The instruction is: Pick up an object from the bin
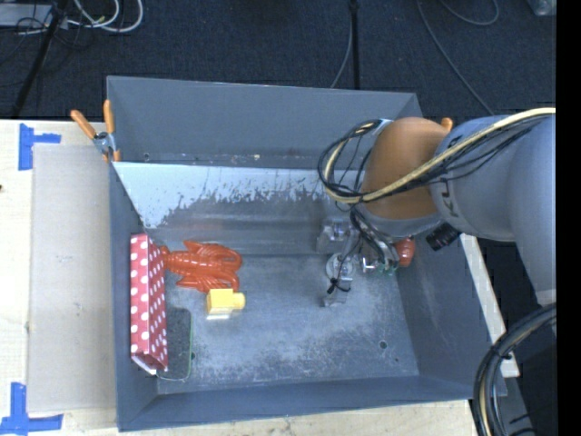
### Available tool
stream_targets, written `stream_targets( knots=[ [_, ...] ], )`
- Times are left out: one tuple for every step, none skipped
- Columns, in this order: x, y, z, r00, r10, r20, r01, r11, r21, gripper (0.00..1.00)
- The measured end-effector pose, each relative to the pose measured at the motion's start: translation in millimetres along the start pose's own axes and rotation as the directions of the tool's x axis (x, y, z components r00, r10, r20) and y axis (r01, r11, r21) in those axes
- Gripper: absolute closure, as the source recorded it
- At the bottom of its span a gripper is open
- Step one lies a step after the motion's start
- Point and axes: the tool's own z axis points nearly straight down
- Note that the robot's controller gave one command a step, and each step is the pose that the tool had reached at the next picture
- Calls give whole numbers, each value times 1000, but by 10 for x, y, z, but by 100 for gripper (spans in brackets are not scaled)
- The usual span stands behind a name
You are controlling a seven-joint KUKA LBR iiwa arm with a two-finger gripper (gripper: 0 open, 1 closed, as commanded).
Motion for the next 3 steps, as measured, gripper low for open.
stream_targets(
  knots=[
    [10, 185, 0, 1000, -15, 2, 15, 1000, 7, 0],
    [43, 92, 2, 999, 42, 0, -42, 999, -3, 0],
    [-13, -491, -8, 991, 132, 4, -132, 991, 3, 100]
  ],
)
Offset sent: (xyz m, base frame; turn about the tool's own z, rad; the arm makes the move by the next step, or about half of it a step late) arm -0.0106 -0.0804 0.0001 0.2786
